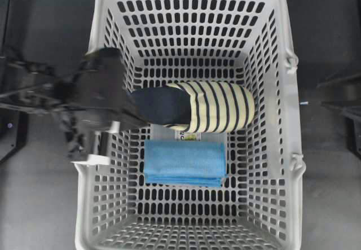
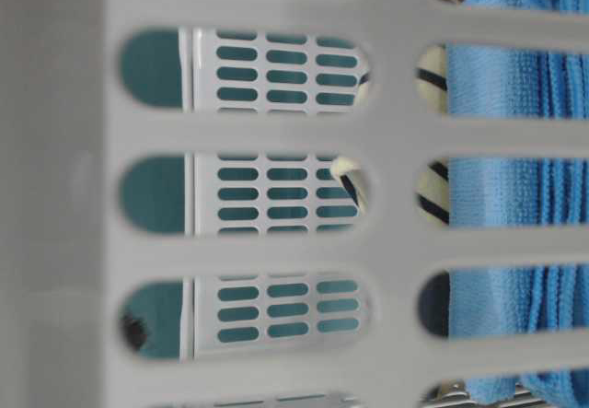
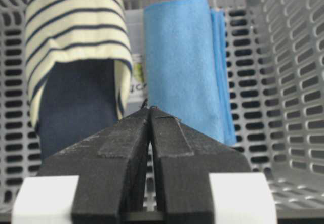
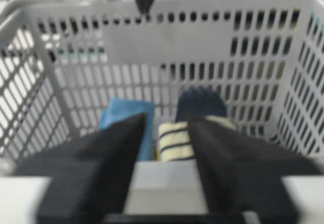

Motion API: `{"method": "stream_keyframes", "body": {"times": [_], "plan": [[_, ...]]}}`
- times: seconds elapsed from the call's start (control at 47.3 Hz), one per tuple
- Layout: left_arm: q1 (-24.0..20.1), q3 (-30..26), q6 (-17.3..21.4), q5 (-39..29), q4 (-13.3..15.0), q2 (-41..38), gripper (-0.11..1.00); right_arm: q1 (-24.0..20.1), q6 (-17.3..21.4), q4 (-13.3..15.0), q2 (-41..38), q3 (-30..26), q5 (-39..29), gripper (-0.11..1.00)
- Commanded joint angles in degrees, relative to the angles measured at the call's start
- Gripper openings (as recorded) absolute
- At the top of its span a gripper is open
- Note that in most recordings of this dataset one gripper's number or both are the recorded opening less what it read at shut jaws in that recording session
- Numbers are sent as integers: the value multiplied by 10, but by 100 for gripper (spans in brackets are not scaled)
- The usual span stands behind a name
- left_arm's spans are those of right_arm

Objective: Pick up the blue cloth from the shopping basket with the left arm.
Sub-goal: 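Lower the left gripper into the basket toward the blue cloth, then close the left gripper on the edge of the blue cloth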

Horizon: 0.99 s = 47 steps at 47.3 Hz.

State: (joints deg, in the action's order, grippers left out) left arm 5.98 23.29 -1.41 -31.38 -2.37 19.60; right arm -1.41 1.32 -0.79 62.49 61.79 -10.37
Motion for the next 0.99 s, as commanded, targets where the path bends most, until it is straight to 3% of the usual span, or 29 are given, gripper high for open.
{"method": "stream_keyframes", "body": {"times": [0.0, 0.084, 0.148, 0.338, 0.444, 0.972], "plan": [[1, -50, -8, -31, -2, -31, 1, -1, -2, -1, -4, -15, 8, 50], [1, -71, -28, -59, -3, -55, 3, -1, -6, 0, -4, -15, 9, 70], [0, -83, -47, -76, -2, -74, 12, 0, -9, 0, -4, -15, 11, 77], [9, -113, -102, -85, -2, -134, 67, -1, -15, 0, -4, -14, 18, 77], [18, -122, -108, -85, -2, -167, 88, -1, -15, 0, -4, -13, 18, 77], [42, -150, -108, -82, -2, -289, 88, 2, -14, 0, -4, -6, 34, 77]]}}
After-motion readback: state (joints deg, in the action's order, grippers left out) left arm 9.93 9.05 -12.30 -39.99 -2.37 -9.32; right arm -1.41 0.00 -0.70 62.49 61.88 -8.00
